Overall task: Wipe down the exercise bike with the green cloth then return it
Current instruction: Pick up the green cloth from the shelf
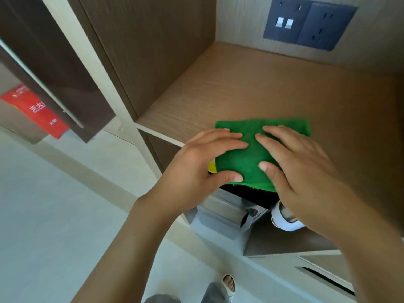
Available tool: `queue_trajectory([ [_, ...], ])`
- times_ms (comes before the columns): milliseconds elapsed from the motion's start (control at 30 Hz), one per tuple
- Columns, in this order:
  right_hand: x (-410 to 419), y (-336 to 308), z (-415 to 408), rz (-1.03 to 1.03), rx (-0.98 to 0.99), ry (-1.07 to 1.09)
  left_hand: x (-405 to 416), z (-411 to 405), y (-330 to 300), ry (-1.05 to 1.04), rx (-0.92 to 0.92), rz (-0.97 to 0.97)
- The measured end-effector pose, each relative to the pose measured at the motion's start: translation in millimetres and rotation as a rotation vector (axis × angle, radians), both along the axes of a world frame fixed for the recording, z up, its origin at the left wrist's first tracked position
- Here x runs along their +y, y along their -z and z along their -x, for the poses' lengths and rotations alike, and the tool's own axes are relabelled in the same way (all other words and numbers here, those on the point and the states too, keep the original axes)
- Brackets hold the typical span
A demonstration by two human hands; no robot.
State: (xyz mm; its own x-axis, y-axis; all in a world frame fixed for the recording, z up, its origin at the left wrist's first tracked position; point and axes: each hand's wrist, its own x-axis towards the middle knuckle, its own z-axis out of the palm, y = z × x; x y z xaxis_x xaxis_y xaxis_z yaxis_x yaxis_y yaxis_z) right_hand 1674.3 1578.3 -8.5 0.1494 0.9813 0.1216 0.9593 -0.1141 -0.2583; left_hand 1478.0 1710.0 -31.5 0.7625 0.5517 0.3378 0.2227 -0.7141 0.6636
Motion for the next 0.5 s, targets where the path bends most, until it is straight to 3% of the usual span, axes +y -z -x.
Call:
queue_trajectory([
  [200,2,6,23,-0.111,-0.039,-0.004,-4,12,13,-0.091,-0.12,-0.103],
  [500,22,11,103,-0.29,-0.07,0.062,2,87,4,-0.165,-0.08,-0.149],
])
